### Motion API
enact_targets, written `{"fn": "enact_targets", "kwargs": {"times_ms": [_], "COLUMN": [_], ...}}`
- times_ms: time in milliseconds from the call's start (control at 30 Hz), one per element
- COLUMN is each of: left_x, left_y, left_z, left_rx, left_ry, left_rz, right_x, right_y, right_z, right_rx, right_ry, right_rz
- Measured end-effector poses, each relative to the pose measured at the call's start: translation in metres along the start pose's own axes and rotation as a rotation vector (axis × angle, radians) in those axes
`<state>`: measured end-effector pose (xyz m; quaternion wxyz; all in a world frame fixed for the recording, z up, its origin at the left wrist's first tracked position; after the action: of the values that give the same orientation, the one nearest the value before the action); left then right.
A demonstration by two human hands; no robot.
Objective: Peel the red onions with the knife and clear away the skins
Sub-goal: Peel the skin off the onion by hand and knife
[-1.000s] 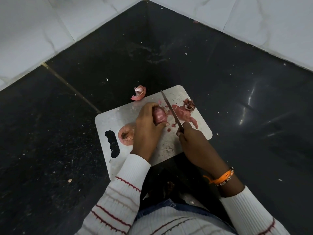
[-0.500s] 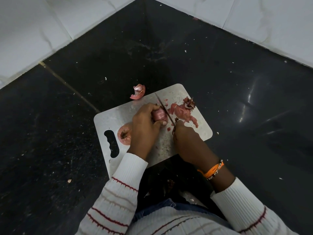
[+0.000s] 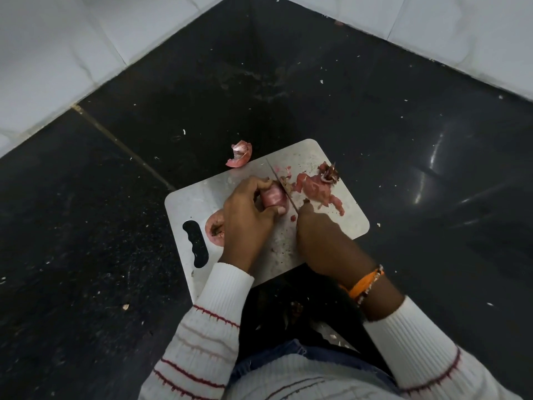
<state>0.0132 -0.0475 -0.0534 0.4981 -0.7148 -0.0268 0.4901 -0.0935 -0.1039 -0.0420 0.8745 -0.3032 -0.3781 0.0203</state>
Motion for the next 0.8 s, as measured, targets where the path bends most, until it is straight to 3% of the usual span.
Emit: {"fn": "enact_targets", "kwargs": {"times_ms": [133,300,467,600,700,800], "left_x": [-0.003,0.006,-0.001,-0.002,-0.001,-0.002], "left_y": [0.0,-0.008,-0.005,-0.001,-0.001,-0.006], "left_z": [0.002,0.001,0.002,0.003,0.004,0.008], "left_rx": [0.003,0.031,0.126,0.166,0.16,0.211], "left_ry": [0.008,-0.086,-0.063,-0.049,-0.062,-0.129], "left_rz": [-0.022,0.008,-0.068,-0.112,-0.037,0.18], "right_x": [0.001,-0.017,-0.027,-0.027,-0.026,-0.028], "right_y": [0.0,0.009,-0.015,-0.017,-0.013,-0.012], "right_z": [-0.014,-0.004,-0.009,-0.011,-0.008,-0.007], "right_rx": [-0.09,-0.021,-0.233,-0.313,-0.362,-0.355], "right_ry": [-0.005,0.014,-0.029,-0.046,-0.082,-0.1], "right_rz": [0.046,0.038,-0.021,0.037,0.056,0.021]}}
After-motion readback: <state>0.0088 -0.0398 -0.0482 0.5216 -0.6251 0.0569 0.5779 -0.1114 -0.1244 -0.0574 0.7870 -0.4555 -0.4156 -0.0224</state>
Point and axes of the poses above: each hand's wrist, its own z-axis away from the middle knuckle, its own y-axis out of the palm, x = y × z, the point moved 5 cm from there along -z, towards the middle knuckle, and after that the axes turned 15 degrees about -z, right-handed, at the moved point
